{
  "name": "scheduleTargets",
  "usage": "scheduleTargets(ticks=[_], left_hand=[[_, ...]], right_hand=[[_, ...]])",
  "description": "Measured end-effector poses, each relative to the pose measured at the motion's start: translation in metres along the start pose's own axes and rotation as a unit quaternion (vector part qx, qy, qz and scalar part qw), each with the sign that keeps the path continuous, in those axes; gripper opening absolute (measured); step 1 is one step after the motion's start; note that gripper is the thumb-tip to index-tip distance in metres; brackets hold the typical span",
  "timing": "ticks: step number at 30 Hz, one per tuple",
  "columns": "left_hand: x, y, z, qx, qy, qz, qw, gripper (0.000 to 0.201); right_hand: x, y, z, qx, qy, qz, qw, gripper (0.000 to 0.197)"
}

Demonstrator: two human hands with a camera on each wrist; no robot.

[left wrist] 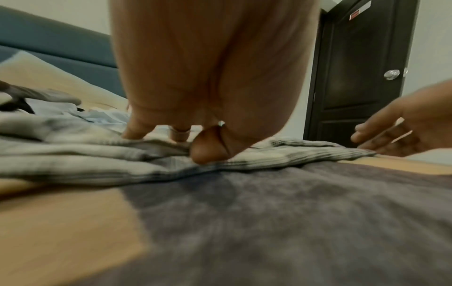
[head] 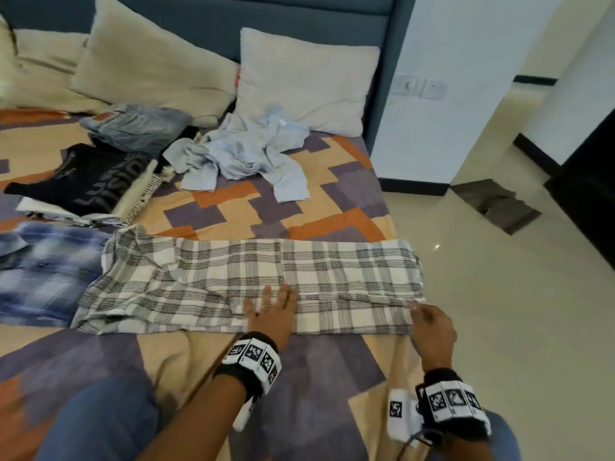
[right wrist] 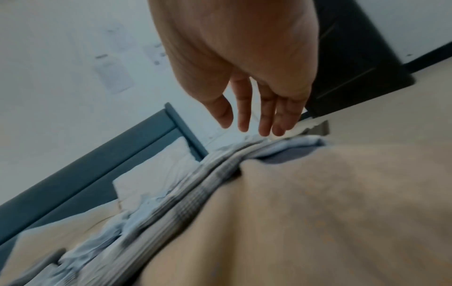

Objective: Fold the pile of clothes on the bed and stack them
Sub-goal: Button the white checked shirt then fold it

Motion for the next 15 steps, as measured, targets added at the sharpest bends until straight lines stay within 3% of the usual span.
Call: scheduleTargets(ticks=[3,10,12,15], left_hand=[[-0.043,0.011,-0.006,0.014,0.044,0.019,0.999,0.087],[-0.067,0.028,-0.018,-0.033,0.002,-0.035,0.999,0.096],[-0.065,0.028,-0.018,-0.027,0.003,-0.037,0.999,0.092],[-0.062,0.028,-0.017,-0.023,0.005,-0.035,0.999,0.091]], right_hand=[[-0.030,-0.009,-0.022,0.009,0.091,-0.039,0.995,0.035],[-0.055,0.034,-0.088,0.198,0.162,-0.060,0.965,0.105],[-0.053,0.039,-0.095,0.220,0.165,-0.076,0.958,0.091],[-0.027,0.026,-0.089,0.203,0.167,-0.129,0.956,0.039]])
Point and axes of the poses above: each hand's wrist, its own z-axis away from the middle knuckle, its own y-axis out of the palm, x = y × z, the point moved 6 cm from there along -z, towards the middle knuckle, and after that the axes turned 6 degrees about z, right-handed, at the moved point
